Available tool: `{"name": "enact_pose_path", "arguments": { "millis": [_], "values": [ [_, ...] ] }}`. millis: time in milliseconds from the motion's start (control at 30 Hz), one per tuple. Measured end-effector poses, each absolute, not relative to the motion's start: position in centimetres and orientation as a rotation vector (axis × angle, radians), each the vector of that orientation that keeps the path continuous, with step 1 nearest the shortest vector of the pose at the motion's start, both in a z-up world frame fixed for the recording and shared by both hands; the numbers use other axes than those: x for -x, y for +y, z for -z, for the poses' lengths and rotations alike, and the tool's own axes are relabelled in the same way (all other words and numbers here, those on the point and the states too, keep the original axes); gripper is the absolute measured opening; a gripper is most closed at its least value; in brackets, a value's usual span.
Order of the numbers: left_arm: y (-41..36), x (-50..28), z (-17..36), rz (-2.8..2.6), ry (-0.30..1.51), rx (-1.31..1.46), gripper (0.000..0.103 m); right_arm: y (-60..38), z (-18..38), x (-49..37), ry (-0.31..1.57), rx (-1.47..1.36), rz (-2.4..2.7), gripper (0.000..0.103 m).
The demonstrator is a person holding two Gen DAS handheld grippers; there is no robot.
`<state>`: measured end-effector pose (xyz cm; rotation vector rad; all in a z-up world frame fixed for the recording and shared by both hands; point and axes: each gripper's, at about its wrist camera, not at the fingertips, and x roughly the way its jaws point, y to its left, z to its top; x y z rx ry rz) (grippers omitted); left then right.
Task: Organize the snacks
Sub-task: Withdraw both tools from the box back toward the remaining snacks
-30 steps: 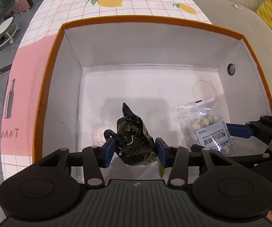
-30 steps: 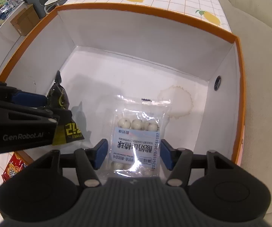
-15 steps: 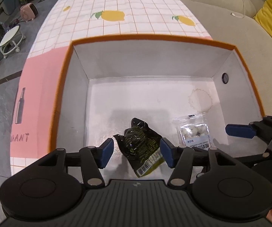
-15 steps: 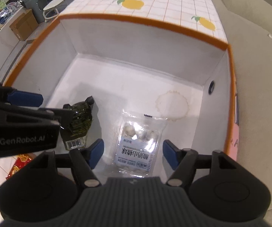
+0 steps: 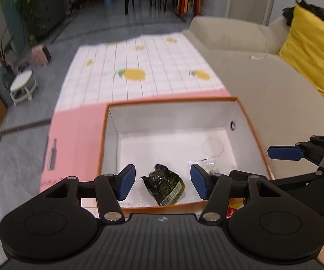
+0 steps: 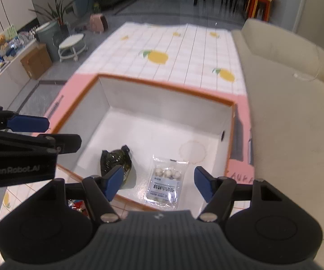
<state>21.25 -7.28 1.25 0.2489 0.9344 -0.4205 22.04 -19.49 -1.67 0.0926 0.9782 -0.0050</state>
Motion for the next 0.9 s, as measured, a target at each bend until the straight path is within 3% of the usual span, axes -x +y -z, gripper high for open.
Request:
{"name": "enact_pose_path", "arguments": {
  "millis": [400, 900],
  "values": [
    [-4.7, -12.4, -6.0, 0.465, 0.737, -0.223, 0.066, -17.8, -3.9, -12.8, 0.824, -0.121, 0.033, 0.068],
    [1.4, -2.8, -3.6, 0.396, 0.676, -0.084, 0.067, -14.0, -3.0, -1.8, 0.756, -0.168, 0.098, 0.068]
  ]
}}
